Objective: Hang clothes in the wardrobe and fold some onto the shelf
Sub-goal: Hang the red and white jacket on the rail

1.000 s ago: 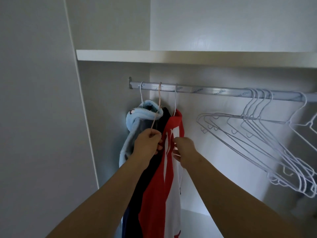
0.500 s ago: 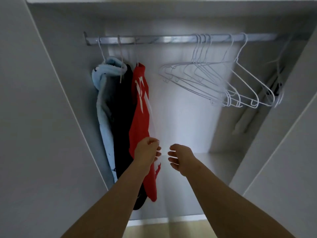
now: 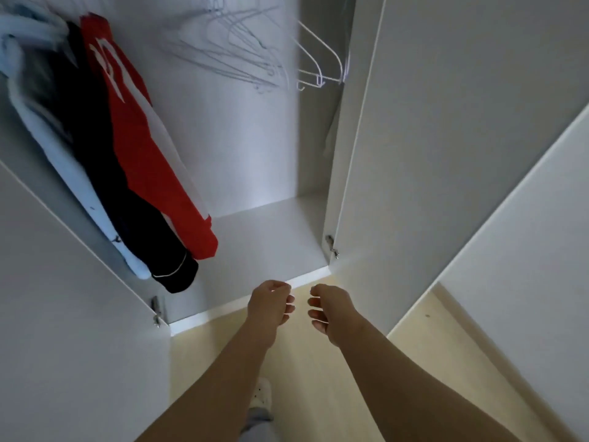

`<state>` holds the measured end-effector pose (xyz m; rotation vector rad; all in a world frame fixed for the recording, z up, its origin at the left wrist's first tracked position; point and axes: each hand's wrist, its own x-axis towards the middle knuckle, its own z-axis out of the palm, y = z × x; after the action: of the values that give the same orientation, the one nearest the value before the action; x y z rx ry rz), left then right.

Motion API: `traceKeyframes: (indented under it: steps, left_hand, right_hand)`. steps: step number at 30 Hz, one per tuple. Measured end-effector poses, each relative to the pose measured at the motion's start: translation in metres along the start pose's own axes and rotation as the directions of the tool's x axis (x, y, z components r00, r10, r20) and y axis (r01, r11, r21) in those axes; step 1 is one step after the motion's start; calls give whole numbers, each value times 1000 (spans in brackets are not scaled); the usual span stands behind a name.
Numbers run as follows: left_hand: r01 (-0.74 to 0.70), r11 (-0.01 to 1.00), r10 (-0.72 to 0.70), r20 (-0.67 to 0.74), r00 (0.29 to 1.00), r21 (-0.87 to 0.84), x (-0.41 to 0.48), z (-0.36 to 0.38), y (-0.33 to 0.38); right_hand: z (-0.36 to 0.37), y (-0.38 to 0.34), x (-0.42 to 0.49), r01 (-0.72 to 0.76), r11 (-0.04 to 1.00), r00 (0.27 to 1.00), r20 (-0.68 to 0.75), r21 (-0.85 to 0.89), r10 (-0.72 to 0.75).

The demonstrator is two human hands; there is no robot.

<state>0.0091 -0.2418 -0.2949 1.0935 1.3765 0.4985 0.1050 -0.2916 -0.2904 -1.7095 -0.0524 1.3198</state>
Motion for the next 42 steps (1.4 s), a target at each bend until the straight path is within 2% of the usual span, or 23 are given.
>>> traceKeyframes:
  steps: [3,5,9,17,20,25,30,36,42]
  left_hand:
    - [73,997,-73,33,997,20,-37,35,-37]
    - [132,987,-141,91,986,94,-85,70,-78]
    - [201,963,-227,137,964,182,-137,94,-133]
    - [236,914,-318,223,921,330,-213,93,-220]
    - [191,884,-313,237,920,428,-239,80,-245]
    - [108,868,-286,309,907,484,-299,47,-291]
    - [71,834,-339,408,848,546,-378,12,-340]
    - [-108,731,-353,508,786,674,-462,17,-388]
    - [-271,680,-353,627,694,682,-569,53,-450]
  right_hand:
    - [-48,37,-14,-26,1000,999,-47,16,27]
    - [-101,82,-34,-83,995,990,-108,63,89]
    - [-150,151,-64,-187,978,971,-133,90,198]
    - [-184,267,-120,-277,943,938,-162,186,307]
    - [-183,309,-147,-285,931,928,-179,226,328]
    - [-172,388,-203,-255,915,903,-262,314,341]
    - [-163,469,-281,-305,838,854,-259,452,451]
    - [-195,544,-370,-182,768,804,-356,615,476]
    - [-250,627,-458,-73,689,769,-399,721,499]
